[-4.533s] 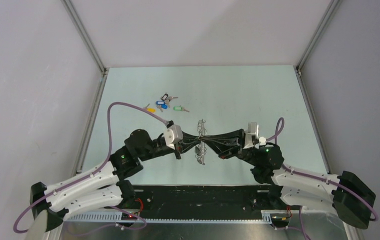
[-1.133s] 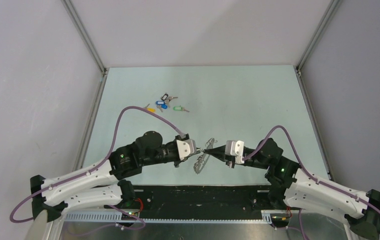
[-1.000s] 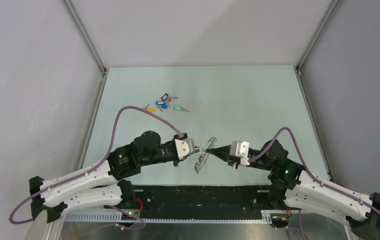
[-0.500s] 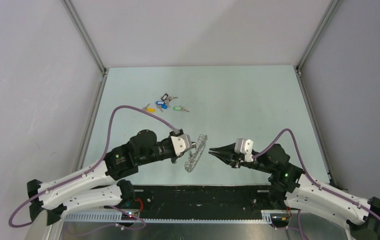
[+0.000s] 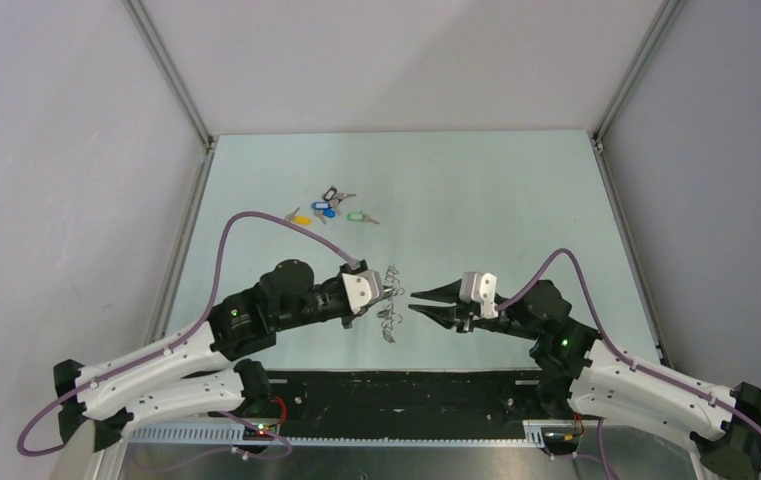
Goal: Remove the keys from the keyring
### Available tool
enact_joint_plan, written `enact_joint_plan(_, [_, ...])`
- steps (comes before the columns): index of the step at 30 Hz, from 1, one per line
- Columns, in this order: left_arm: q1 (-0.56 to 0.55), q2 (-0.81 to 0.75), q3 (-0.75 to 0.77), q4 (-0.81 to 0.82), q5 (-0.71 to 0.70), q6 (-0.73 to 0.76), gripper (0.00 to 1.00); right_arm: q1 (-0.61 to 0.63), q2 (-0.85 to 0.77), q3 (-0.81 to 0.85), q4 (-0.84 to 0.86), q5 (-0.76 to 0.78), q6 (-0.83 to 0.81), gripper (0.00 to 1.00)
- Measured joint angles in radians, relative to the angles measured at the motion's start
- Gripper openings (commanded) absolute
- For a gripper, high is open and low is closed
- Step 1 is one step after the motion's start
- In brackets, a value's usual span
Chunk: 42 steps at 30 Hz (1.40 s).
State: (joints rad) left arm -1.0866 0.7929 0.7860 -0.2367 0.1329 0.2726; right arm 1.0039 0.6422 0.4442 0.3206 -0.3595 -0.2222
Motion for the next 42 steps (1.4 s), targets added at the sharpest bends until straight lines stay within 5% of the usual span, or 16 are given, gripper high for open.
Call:
enact_joint_plan(26, [0.0, 0.005, 0.0, -0.013, 0.03, 0.017, 0.0, 0.024, 0.192, 0.147, -0.061, -0.027, -0.154, 0.38])
enact_joint_plan(42, [0.0, 0.004, 0.007, -0.034, 0.066, 0.017, 0.0, 0.024, 0.202, 0.172, -0.13, -0.104, -0.217, 0.28])
